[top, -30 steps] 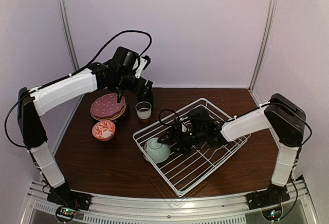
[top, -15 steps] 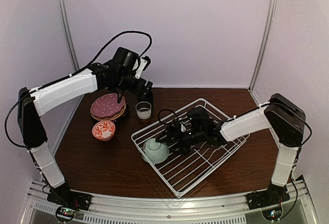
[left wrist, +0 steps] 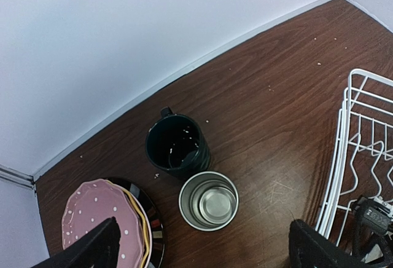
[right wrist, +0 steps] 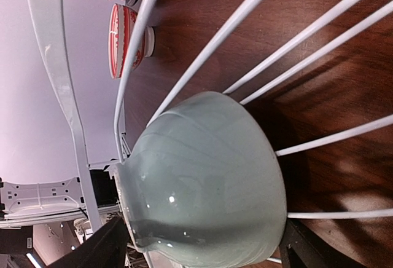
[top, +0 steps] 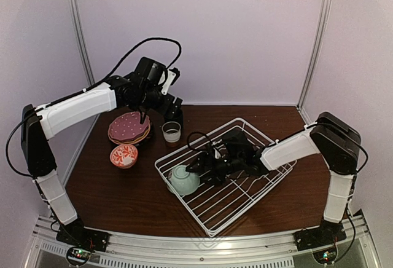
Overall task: Unload the mixed dishes from the dish rack
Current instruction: Grab the bowl from the dish rack, then pass from the right arm to the left
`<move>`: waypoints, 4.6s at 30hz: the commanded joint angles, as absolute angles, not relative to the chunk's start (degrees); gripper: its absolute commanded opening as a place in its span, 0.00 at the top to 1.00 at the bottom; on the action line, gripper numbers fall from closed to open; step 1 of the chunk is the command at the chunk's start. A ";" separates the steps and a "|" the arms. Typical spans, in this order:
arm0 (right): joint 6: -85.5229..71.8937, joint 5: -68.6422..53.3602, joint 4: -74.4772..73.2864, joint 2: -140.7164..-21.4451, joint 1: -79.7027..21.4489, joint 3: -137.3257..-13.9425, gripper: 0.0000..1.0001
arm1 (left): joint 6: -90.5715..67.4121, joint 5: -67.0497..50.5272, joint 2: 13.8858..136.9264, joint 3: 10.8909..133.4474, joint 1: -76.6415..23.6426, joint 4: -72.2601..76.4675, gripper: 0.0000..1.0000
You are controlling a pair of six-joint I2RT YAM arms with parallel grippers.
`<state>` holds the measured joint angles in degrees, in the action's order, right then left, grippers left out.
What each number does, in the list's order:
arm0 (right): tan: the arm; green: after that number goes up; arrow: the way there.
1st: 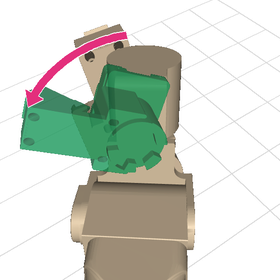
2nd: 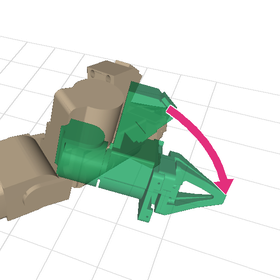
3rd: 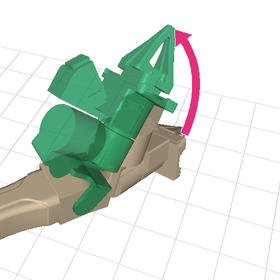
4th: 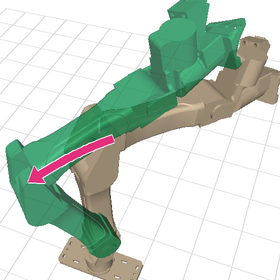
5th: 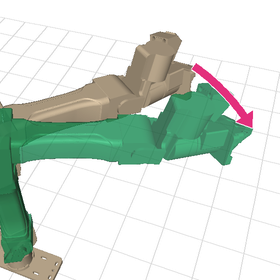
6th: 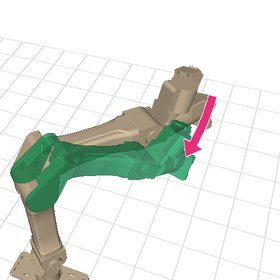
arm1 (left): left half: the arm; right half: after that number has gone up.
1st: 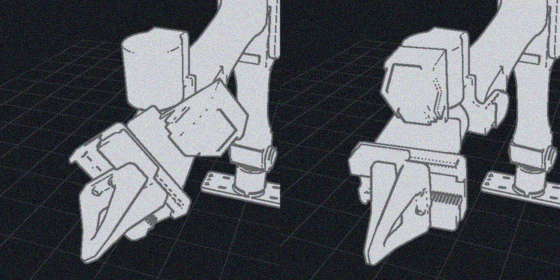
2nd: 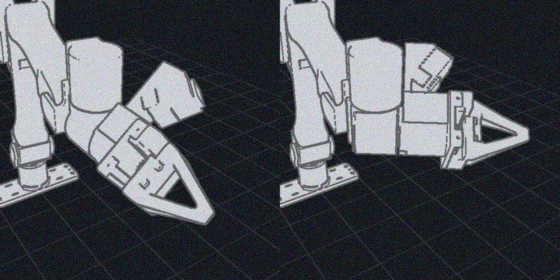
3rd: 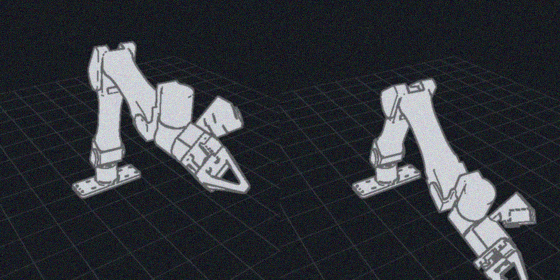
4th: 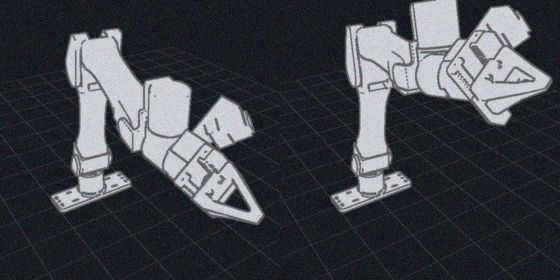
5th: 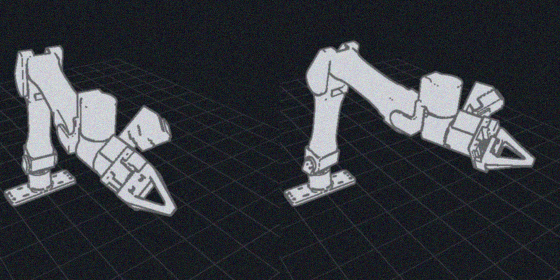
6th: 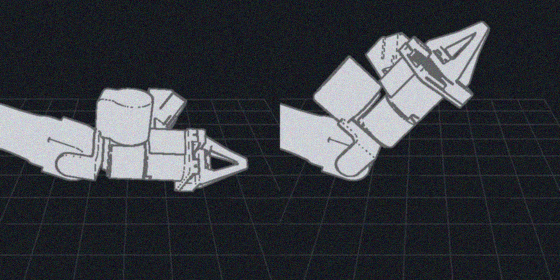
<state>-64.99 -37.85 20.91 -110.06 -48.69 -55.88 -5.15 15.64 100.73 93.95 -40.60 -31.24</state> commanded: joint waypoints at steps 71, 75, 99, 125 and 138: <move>-66.70 -40.93 31.85 -80.77 -34.50 -53.14 0.34 | -46.91 -47.41 74.19 51.49 -36.37 26.99 0.04; -66.78 -41.58 32.15 -80.16 -33.82 -53.86 0.34 | -54.34 -49.80 76.53 49.42 -34.85 35.98 0.09; -68.87 -43.87 37.07 -78.82 -34.50 -54.94 0.36 | -68.70 -53.07 87.02 50.89 -34.84 56.57 0.31; -73.23 -46.20 49.32 -83.41 -38.93 -55.21 0.36 | -93.37 -53.47 96.84 54.44 -36.52 92.18 0.75; -77.24 -46.44 56.38 -84.96 -38.86 -53.14 0.08 | -96.06 -52.08 97.02 54.26 -37.18 96.68 1.00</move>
